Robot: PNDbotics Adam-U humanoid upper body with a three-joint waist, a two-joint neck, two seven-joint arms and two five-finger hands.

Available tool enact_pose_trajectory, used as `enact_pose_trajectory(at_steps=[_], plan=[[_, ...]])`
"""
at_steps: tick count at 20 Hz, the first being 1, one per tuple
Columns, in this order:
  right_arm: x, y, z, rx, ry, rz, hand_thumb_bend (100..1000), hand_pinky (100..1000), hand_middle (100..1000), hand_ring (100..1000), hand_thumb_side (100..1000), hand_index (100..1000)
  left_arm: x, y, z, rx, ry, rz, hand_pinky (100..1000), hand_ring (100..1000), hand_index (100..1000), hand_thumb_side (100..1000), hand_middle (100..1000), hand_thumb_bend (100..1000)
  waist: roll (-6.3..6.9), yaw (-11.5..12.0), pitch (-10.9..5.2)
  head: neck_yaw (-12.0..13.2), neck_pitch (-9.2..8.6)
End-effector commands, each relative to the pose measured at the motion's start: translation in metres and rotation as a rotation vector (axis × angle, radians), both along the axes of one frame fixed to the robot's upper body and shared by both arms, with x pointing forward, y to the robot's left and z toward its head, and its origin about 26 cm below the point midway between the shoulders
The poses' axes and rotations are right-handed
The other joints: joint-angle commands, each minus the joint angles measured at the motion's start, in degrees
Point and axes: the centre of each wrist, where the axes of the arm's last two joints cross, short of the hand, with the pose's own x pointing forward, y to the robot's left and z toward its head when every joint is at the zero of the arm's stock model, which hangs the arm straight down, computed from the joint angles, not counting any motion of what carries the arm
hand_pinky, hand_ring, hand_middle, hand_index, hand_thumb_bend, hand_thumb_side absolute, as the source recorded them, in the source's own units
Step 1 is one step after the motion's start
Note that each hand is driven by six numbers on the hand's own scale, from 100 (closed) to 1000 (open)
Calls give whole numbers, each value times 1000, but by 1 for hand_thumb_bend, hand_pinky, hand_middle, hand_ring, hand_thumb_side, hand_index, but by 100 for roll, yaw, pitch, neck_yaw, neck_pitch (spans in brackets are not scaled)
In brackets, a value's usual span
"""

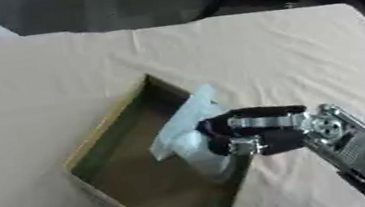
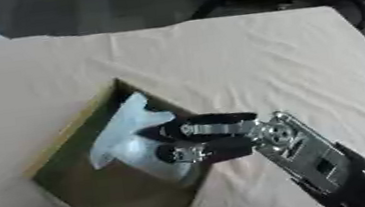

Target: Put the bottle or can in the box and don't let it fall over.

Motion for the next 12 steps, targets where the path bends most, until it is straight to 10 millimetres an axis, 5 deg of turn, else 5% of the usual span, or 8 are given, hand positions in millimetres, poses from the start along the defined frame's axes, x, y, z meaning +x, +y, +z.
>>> enact_pose_trajectory(at_steps=[1,12], plan=[[1,-5,2,-32,-12,-17,100,1000,1000,1000,1000,1000,-5,2,13,38,-36,5,939,890,689,707,833,152,28,-6,-115,-12,-38],[-5,-14,1,-42,-49,-42,100,1000,1000,1000,1000,1000,-6,3,12,46,-34,8,938,892,690,708,835,151,35,-42,-114,4,-37]])
